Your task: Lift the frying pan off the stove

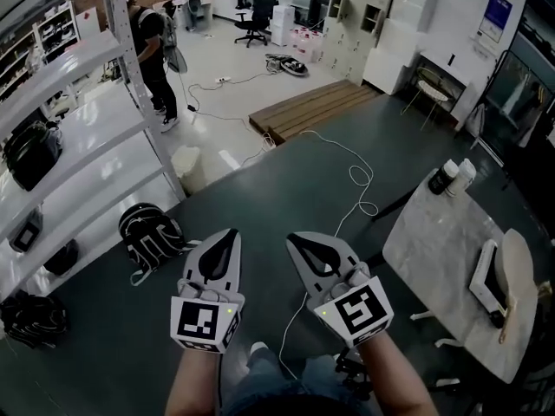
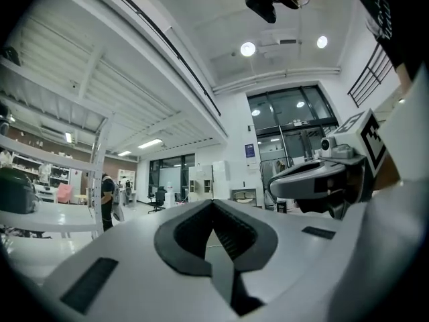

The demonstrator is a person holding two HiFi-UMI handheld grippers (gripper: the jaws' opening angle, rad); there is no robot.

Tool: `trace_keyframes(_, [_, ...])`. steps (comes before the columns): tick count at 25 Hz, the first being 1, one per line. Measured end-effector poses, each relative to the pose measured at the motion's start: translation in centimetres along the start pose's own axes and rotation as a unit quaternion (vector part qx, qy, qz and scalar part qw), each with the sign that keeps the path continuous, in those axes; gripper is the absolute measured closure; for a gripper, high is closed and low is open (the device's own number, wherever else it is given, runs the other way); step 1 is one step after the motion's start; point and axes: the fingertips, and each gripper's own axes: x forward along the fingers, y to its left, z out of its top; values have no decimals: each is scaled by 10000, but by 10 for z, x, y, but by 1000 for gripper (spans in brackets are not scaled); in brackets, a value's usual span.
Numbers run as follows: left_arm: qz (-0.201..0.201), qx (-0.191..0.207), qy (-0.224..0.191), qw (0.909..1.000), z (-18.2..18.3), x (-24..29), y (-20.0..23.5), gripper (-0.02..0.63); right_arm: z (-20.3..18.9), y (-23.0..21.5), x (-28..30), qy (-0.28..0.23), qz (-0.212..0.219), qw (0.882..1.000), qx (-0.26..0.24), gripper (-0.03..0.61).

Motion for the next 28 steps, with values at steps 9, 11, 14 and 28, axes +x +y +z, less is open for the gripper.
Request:
trace_keyframes(9, [-509, 15, -76, 9987, 3, 41, -85, 603, -22, -48, -75, 29, -431, 9990, 145, 554])
trace_keyframes(11, [-693, 30, -95, 9975, 5, 50, -114, 603, -26, -62, -97, 35, -537, 9985, 123, 554])
trace_keyframes(14, [-1047, 90, -146, 9944, 13, 62, -160, 603, -29, -84, -132, 30, -809, 9966, 129, 554])
trace_keyframes(28, [-2326, 98, -248, 9722, 16, 91, -384, 603, -70, -170, -327, 47, -2100, 9773, 286, 554])
